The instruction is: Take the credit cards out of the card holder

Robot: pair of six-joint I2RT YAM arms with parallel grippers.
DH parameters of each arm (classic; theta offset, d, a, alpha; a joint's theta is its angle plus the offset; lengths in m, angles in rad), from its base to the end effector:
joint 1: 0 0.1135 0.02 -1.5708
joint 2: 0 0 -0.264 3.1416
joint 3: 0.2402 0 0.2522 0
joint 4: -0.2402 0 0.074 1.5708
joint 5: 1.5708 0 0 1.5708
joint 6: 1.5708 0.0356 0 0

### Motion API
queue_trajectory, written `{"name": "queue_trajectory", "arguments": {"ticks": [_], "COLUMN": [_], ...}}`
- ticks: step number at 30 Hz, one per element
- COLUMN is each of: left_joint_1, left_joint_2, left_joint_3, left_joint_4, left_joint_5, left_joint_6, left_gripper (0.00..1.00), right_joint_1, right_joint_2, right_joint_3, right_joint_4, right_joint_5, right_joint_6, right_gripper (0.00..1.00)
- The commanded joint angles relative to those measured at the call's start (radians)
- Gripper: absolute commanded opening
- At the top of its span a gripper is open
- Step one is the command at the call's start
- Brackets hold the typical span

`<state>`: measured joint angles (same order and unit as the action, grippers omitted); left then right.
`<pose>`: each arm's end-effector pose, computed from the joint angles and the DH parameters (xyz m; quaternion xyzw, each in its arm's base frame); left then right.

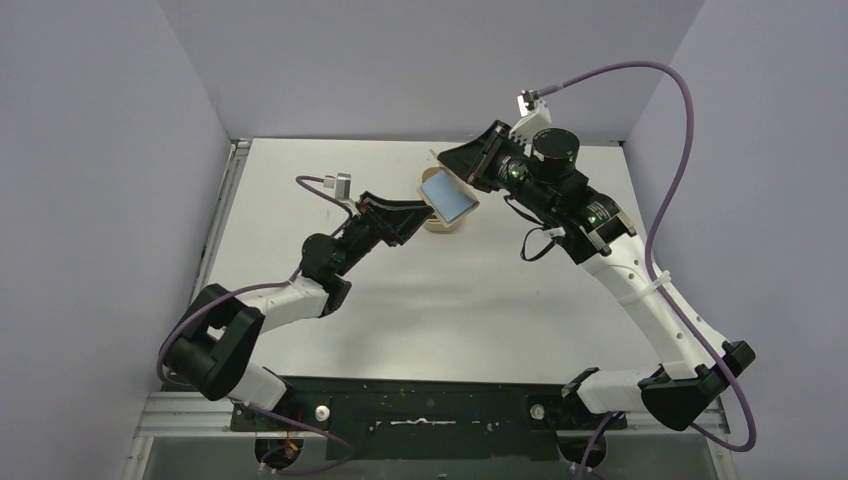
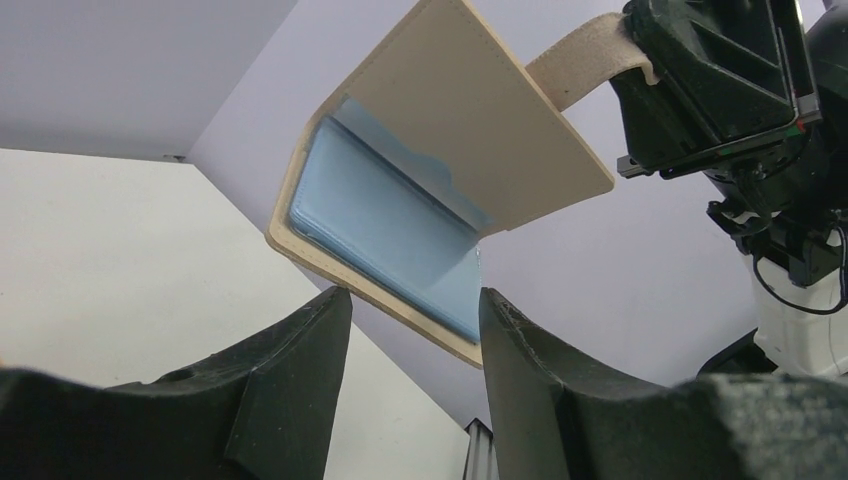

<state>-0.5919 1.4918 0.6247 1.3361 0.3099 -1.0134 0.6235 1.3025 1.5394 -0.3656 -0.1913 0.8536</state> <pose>0.2426 -0.1762 0.2775 0.0204 0.5332 -0.6616 0.5268 0.2251 0.1702 0.4699 0.0232 0.7500 0.4955 0.4376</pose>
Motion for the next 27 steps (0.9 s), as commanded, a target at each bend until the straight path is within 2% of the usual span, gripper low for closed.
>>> {"name": "queue_trajectory", "arguments": {"ticks": [1, 13, 15, 19, 20, 27], "left_joint_1": [0.009, 0.007, 0.009, 0.011, 0.011, 0.012], "left_joint_2": [-0.052, -0.03, -0.021, 0.014, 0.026, 0.087], "left_joint_3": [-0.001, 0.047, 0.056, 0.083, 0.09, 0.099], "left_joint_4": [0.065, 0.064, 0.064, 0.064, 0.064, 0.064], "left_joint_5": [-0.019, -0.032, -0.048, -0.077, -0.081, -0.113], "left_joint_6": [0.001, -0.044, -0.098, -0.247, -0.276, -0.348], "left_gripper": [0.45, 0.36, 0.27, 0.03, 0.0, 0.0], "right_joint_1": [0.008, 0.011, 0.013, 0.015, 0.016, 0.022], "right_joint_2": [-0.023, -0.022, -0.022, -0.023, -0.023, -0.022], "right_joint_3": [0.029, 0.018, 0.017, 0.019, 0.02, 0.019], "right_joint_4": [0.077, 0.093, 0.096, 0.1, 0.101, 0.105], "right_joint_5": [-0.003, -0.017, -0.02, -0.024, -0.026, -0.036], "right_joint_6": [-0.01, -0.008, -0.009, -0.01, -0.011, -0.019], "right_gripper": [0.0, 0.0, 0.0, 0.0, 0.0, 0.0]}}
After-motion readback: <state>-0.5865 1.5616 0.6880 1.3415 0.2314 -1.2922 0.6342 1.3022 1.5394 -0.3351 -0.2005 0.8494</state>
